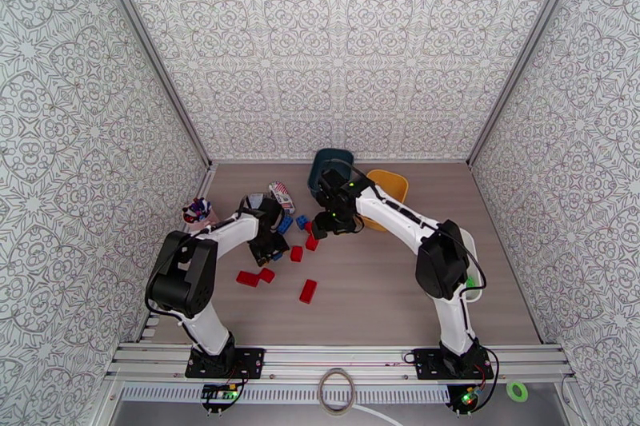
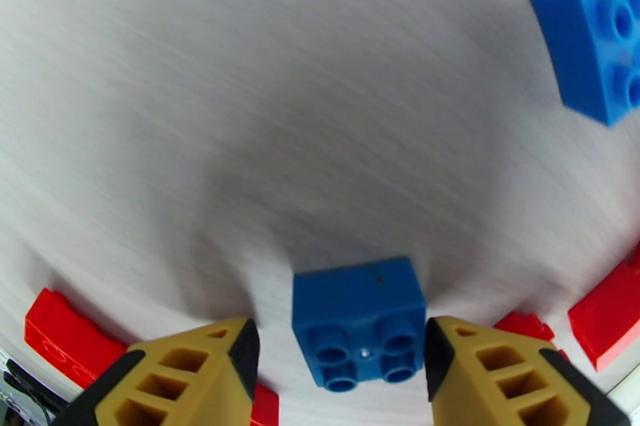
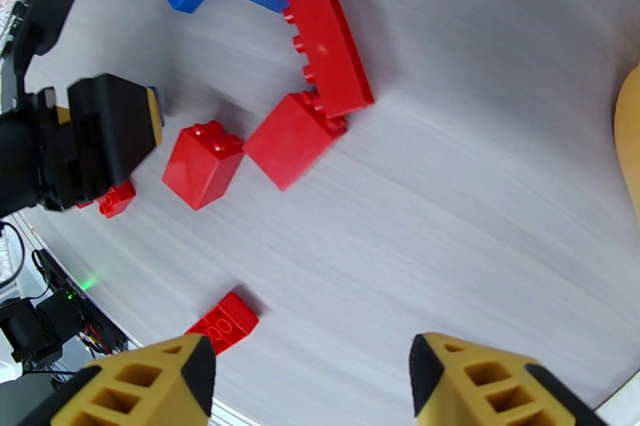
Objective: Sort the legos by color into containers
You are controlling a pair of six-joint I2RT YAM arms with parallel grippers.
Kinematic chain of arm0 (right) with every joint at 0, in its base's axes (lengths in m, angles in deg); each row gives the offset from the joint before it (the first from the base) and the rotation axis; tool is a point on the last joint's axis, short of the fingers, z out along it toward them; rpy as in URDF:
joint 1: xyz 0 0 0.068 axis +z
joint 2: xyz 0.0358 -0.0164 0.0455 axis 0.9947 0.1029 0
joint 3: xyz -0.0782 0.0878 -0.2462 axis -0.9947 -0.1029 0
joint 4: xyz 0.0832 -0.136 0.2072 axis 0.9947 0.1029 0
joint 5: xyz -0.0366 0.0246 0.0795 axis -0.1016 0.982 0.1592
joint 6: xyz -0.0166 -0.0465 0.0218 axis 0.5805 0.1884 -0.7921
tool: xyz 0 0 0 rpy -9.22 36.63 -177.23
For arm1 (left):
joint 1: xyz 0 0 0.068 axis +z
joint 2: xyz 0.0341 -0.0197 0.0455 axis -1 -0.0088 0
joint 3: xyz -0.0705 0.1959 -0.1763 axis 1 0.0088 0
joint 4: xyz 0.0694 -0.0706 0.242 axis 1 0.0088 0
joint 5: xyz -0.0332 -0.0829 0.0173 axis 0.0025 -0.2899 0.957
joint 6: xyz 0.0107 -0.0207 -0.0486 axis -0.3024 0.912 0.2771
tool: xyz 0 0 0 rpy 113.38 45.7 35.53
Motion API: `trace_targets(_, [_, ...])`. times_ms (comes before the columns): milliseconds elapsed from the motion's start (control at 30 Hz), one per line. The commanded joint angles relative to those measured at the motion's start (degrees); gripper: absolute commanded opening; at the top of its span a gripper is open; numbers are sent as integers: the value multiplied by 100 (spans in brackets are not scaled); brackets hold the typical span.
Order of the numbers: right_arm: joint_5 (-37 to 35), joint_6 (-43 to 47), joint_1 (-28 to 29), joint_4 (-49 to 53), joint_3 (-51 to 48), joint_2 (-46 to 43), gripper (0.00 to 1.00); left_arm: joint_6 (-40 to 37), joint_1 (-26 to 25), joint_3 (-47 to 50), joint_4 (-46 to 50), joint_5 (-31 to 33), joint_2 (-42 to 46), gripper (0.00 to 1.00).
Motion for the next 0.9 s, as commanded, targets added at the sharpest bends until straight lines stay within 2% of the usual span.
trace_targets(0, [-3,-120,-12,-121,-141,-279,67,86,89,-145,-112,-35,-89,59])
trace_targets(433, [-333,-302,-54,-104,-454,-484,61,158,-62,-167,-196,-44,0,42])
trace_targets(867, [-294,-743,-737,-560,-1762,-1488,60,192,-684,-745,-224,-83,411,37])
